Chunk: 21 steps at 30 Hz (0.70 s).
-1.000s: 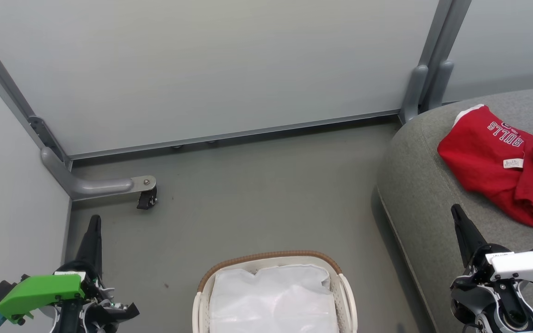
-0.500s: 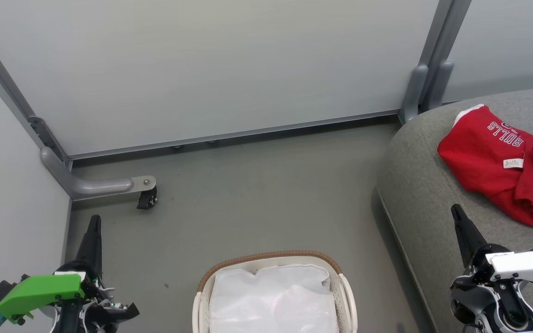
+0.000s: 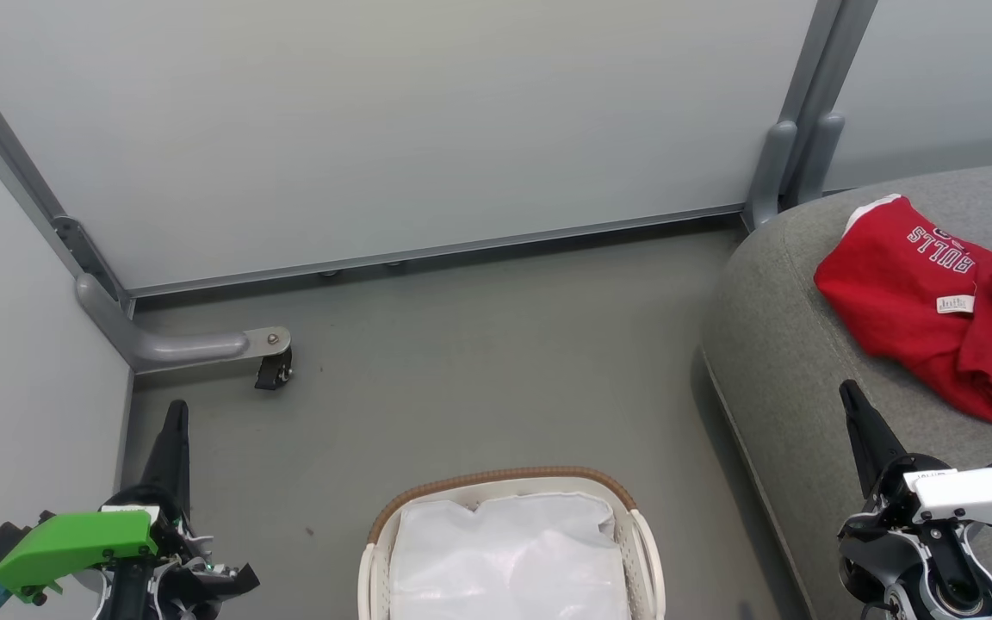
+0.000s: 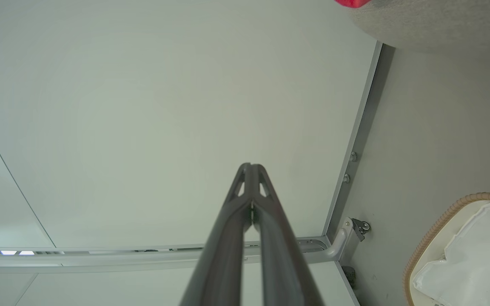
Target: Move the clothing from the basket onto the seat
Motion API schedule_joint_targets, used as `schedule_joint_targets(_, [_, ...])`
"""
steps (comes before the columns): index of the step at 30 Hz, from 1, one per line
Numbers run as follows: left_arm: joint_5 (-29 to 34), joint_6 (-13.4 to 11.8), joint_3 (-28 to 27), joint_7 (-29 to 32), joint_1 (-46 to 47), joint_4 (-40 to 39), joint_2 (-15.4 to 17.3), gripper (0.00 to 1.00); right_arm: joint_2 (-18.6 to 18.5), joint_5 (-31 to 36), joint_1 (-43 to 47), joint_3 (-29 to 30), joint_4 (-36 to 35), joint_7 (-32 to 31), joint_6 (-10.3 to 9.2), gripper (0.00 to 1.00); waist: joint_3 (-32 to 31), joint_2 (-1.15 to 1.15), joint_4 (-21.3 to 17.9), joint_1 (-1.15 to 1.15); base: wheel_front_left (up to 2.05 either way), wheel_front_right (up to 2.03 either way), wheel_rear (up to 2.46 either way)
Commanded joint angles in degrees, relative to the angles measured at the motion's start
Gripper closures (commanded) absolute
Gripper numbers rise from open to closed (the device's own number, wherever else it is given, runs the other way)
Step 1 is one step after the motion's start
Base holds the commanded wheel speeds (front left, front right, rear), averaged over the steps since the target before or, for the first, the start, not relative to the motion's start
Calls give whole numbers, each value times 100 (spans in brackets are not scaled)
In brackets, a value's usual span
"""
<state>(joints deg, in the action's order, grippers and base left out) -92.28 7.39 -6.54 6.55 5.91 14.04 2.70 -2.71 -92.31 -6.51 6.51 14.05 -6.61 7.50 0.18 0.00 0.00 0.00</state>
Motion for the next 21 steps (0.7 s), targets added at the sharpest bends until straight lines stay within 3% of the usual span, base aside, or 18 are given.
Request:
schedule_joint_targets(1, [-24,18,-8,17,61,-10,34,100,-32,-20,60,12,-18,-8,-2,100,0,0,0,0,0,0,0])
schedule_joint_targets(21, [-25,18,-7,17,61,-9,34,100,-32,-20,60,11,-18,-8,-2,100,0,0,0,0,0,0,0])
